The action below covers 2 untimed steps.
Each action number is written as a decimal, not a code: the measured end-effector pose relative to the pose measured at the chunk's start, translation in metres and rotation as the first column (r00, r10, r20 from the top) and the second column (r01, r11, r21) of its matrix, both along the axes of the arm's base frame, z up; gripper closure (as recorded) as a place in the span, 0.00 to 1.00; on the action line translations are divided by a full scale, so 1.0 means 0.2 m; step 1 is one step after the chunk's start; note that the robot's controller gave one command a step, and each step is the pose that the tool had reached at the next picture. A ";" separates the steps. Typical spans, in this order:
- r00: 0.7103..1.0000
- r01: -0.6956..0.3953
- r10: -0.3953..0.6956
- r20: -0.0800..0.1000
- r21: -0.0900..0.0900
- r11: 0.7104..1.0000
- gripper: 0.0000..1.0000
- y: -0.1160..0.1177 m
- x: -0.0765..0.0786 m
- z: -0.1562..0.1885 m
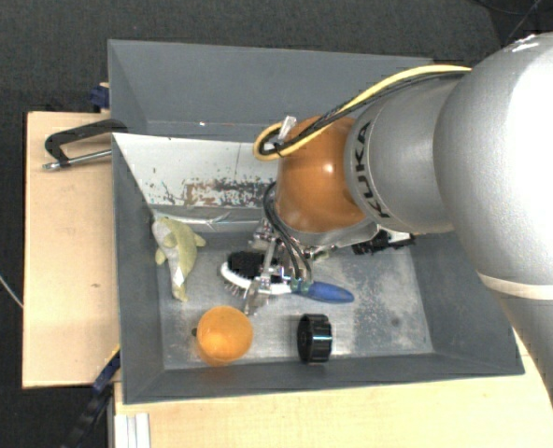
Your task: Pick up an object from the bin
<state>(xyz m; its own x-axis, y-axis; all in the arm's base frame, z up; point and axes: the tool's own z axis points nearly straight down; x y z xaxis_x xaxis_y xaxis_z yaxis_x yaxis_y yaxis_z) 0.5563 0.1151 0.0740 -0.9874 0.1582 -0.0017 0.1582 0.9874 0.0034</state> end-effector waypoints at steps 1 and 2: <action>1.000 0.001 -0.001 0.008 0.001 1.000 1.00 0.00 0.01 0.01; 1.000 -0.012 0.012 0.011 0.000 1.000 1.00 0.00 0.11 0.63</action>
Offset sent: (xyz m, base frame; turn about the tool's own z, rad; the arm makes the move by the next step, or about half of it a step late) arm 0.0000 0.0000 0.0000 0.0000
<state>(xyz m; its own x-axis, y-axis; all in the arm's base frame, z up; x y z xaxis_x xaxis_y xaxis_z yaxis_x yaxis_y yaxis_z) 0.5786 0.1153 0.1997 -0.9891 0.1466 -0.0126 0.1465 0.9892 0.0055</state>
